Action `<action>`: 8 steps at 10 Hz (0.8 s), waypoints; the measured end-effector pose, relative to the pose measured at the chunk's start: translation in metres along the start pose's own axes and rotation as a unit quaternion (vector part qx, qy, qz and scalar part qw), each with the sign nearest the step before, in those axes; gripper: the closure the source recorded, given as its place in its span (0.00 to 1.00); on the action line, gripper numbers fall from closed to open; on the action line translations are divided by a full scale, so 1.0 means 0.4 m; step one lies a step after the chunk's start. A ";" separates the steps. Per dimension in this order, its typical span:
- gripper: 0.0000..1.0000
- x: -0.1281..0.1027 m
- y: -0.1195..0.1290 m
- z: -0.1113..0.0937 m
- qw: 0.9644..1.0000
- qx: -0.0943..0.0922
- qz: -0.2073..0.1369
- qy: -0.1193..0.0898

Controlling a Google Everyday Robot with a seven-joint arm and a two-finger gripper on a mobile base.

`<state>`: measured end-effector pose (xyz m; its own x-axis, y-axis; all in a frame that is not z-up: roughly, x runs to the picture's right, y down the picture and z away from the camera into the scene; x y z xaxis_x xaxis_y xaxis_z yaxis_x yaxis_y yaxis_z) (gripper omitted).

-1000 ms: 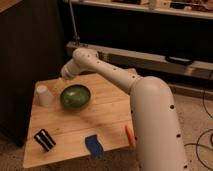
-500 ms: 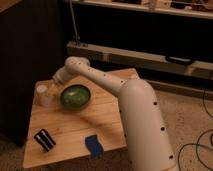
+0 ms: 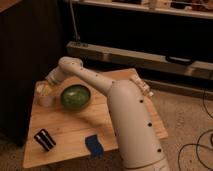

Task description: Place the ceramic cup over the eraser

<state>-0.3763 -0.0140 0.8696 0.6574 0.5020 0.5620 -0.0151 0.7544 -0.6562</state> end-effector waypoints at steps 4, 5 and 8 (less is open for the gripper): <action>0.27 0.016 -0.009 0.068 1.000 -0.017 0.016 0.021; 0.37 0.022 -0.013 0.076 0.999 -0.024 0.017 0.025; 0.69 0.018 -0.014 0.075 0.997 -0.049 0.007 0.052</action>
<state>-0.3940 -0.0018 0.8926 0.7318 0.4628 0.5003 0.0447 0.6999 -0.7128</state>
